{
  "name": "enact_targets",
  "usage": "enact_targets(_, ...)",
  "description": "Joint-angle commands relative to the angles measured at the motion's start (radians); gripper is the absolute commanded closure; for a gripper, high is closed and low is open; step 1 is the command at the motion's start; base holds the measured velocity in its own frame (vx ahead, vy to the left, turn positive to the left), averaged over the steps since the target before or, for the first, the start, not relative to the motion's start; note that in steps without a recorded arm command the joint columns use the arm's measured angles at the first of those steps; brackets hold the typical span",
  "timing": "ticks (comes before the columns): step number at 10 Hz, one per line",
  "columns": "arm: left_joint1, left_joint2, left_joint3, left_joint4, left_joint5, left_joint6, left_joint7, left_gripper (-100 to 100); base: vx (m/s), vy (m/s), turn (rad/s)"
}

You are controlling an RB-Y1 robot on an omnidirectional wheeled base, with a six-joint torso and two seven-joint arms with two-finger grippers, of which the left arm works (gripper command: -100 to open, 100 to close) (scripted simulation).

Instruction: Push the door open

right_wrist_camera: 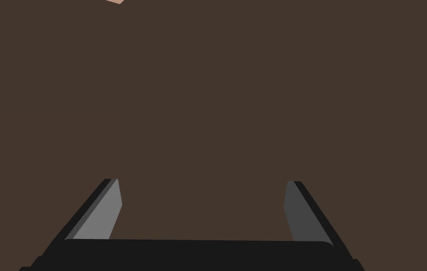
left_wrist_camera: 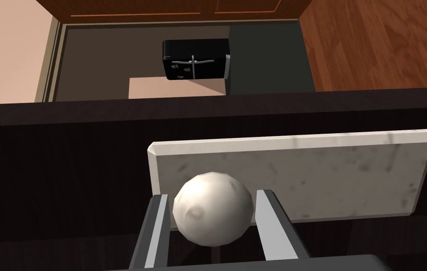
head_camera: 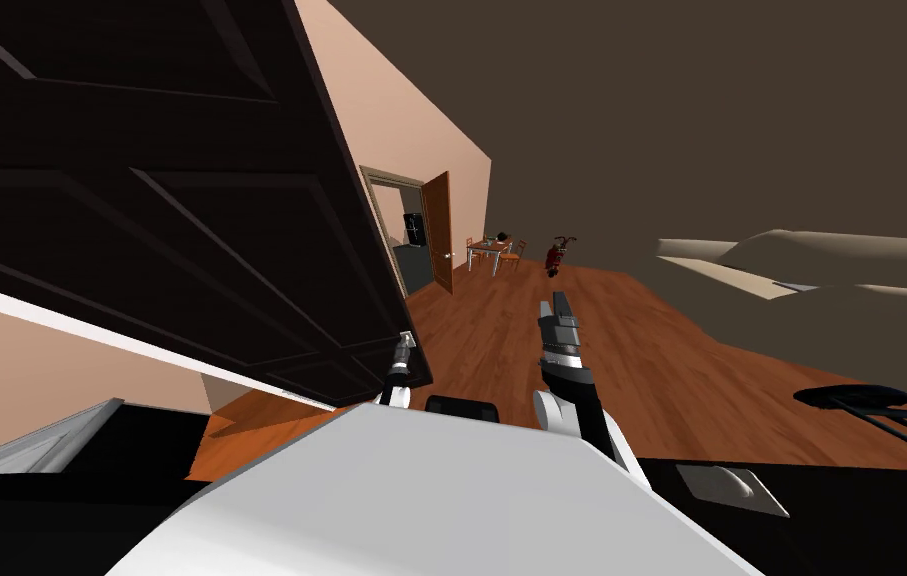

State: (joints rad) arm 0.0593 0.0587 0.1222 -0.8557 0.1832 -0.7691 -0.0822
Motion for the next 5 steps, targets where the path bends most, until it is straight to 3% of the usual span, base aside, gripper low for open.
enact_targets(1, -0.002, 0.007, 0.017, 0.0, 0.01, 0.003, -0.005, 100, 0.104, -0.028, 0.03)
enact_targets(5, -0.005, 0.015, 0.053, 0.001, 0.03, 0.008, -0.015, 100, 0.187, -0.017, 0.051)
